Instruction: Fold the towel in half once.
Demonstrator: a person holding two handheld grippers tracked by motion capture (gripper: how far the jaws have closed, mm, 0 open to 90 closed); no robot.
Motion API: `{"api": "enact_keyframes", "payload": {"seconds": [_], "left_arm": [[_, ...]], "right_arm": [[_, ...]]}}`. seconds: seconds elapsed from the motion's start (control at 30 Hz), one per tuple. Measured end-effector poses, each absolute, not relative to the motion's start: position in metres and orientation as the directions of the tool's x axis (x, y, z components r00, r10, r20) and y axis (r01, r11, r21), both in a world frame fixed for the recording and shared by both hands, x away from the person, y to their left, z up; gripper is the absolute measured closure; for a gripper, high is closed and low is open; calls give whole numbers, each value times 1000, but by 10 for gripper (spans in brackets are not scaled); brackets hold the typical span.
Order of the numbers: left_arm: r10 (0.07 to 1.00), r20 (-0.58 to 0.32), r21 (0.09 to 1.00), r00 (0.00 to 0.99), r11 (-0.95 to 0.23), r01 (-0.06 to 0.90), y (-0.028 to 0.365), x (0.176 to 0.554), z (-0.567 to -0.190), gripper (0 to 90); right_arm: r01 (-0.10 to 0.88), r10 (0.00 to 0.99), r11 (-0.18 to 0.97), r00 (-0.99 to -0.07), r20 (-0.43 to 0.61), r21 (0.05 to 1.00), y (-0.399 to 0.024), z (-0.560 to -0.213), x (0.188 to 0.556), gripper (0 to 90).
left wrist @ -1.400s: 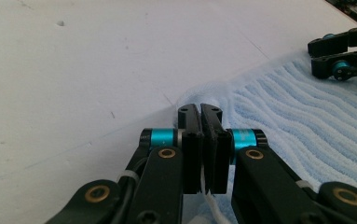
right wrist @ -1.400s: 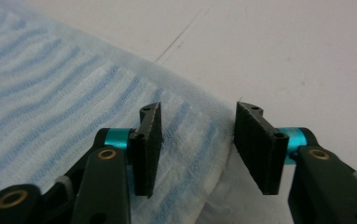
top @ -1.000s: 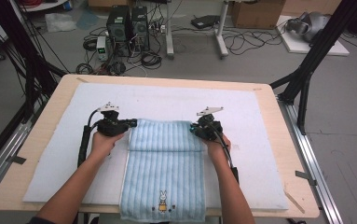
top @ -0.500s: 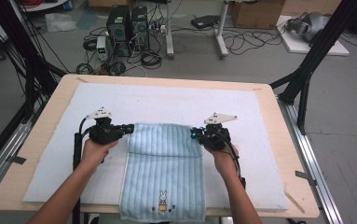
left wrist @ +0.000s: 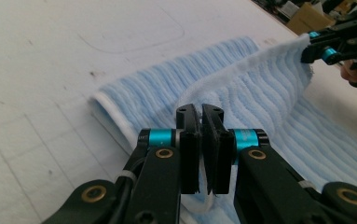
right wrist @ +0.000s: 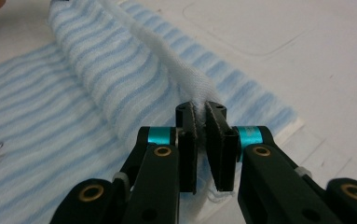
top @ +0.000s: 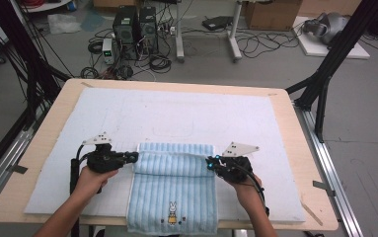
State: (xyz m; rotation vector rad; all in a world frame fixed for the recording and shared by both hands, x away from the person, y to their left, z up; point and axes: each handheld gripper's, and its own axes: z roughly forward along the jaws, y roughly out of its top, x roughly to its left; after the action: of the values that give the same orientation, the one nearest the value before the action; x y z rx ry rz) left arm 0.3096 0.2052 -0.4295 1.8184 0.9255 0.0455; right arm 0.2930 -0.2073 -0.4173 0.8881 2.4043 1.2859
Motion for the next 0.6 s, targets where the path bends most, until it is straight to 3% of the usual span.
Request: {"api": "enact_keyframes", "payload": {"seconds": [0.23, 0.37, 0.47, 0.6], "left_arm": [[598, -362, 768, 715, -243, 593, 204, 298, -444, 826], [611, -362, 767, 704, -233, 597, 207, 301, -442, 706], [649, -348, 796, 676, -176, 579, 214, 305, -435, 529], [680, -377, 816, 629, -77, 573, 225, 316, -429, 514]], "right_arm": [[429, 611, 449, -787, 81, 784, -212, -427, 283, 832], [445, 583, 490, -806, 98, 749, -213, -433, 274, 812], [422, 597, 489, -800, 59, 763, -218, -429, 270, 677], [421, 662, 354, -744, 94, 835, -230, -417, 276, 577]]}}
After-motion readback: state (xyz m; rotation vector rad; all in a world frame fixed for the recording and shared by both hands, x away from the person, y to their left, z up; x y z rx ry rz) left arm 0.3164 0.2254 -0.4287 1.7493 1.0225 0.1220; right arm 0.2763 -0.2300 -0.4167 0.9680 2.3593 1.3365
